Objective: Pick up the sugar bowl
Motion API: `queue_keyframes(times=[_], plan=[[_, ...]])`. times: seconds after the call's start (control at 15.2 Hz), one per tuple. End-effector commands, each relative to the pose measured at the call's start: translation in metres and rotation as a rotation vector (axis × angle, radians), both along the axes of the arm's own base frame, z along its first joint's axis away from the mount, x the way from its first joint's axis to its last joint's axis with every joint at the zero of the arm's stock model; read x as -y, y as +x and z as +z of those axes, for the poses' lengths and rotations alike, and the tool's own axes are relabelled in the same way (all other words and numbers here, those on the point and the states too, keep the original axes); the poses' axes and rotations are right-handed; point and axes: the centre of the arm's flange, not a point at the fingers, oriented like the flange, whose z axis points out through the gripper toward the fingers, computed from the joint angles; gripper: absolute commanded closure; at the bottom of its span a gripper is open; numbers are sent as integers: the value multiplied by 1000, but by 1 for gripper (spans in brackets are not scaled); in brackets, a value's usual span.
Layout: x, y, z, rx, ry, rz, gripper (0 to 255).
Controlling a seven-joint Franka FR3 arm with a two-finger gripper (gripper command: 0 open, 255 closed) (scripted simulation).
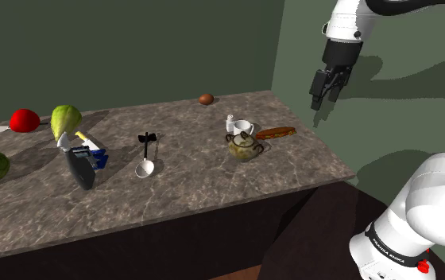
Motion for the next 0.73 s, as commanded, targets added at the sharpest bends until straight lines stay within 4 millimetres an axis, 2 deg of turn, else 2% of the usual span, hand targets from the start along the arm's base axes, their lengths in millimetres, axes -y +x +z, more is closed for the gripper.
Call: queue_keyframes(times=[0.0,0.66], plan=[[0,0,0,0,0,0,0],[9,99,-85,10,-4,37,0]])
